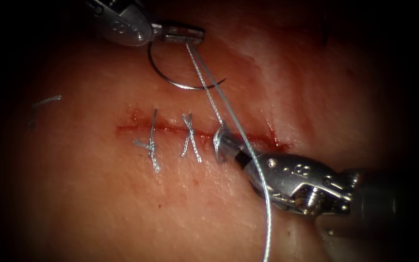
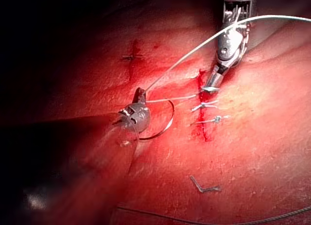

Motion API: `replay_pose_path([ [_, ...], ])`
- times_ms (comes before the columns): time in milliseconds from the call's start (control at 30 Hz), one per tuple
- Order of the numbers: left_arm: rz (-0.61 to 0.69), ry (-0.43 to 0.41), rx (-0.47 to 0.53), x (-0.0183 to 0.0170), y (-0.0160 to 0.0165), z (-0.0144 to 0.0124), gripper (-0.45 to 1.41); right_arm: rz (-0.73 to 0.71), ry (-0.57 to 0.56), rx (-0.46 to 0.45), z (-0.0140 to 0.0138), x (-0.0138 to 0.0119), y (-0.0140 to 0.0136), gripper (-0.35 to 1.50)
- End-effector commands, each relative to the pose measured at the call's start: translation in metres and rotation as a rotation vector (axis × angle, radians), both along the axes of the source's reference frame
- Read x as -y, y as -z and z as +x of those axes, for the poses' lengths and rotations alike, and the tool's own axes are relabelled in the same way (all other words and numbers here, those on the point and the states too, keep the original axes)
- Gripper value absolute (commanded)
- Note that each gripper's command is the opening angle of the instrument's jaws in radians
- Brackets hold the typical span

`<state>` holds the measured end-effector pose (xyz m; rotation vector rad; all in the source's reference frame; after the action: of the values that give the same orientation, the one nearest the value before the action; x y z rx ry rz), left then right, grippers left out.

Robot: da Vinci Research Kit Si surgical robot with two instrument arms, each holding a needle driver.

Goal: Wound Closure

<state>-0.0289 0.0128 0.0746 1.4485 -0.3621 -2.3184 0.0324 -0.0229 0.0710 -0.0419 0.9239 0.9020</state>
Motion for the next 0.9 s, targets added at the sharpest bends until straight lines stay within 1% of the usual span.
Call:
replay_pose_path([
  [33, 0.003, 0.008, -0.004, -0.0013, -0.0005, -0.0007, -0.45, -0.001, 0.019, 0.01, 0.0009, 0.0007, -0.0002, -0.35],
  [100, 0.004, 0.037, -0.003, -0.004, -0.0013, -0.0016, -0.45, 0.0, 0.034, 0.031, 0.0006, 0.0015, -0.0008, -0.35],
  [133, 0.002, 0.044, -0.009, -0.0048, -0.0019, -0.0021, -0.45, 0.0, 0.047, 0.036, 0.0005, 0.0019, -0.0009, -0.35],
  [200, -0.004, 0.061, -0.02, -0.0061, -0.0032, -0.0035, -0.45, 0.003, 0.064, 0.04, 0.0003, 0.0024, -0.0007, -0.35],
  [367, -0.005, 0.087, -0.018, -0.008, -0.0038, -0.0048, -0.45, -0.001, 0.078, 0.036, 0.0, 0.0031, -0.0006, -0.35],
  [567, -0.022, 0.124, -0.019, -0.0114, -0.0043, -0.0052, -0.45, 0.0, 0.094, 0.032, -0.0004, 0.0041, 0.0005, -0.35],
  [733, -0.033, 0.163, -0.023, -0.0135, -0.0049, -0.005, -0.45, -0.003, 0.109, 0.026, -0.0001, 0.005, 0.0012, -0.35],
  [867, -0.051, 0.178, -0.029, -0.0151, -0.0055, -0.0051, -0.45, -0.002, 0.119, 0.02, 0.0001, 0.0057, 0.0017, -0.35],
  [900, -0.051, 0.187, -0.035, -0.016, -0.0058, -0.0052, -0.45, -0.006, 0.126, 0.021, 0.0002, 0.006, 0.002, -0.35],
])
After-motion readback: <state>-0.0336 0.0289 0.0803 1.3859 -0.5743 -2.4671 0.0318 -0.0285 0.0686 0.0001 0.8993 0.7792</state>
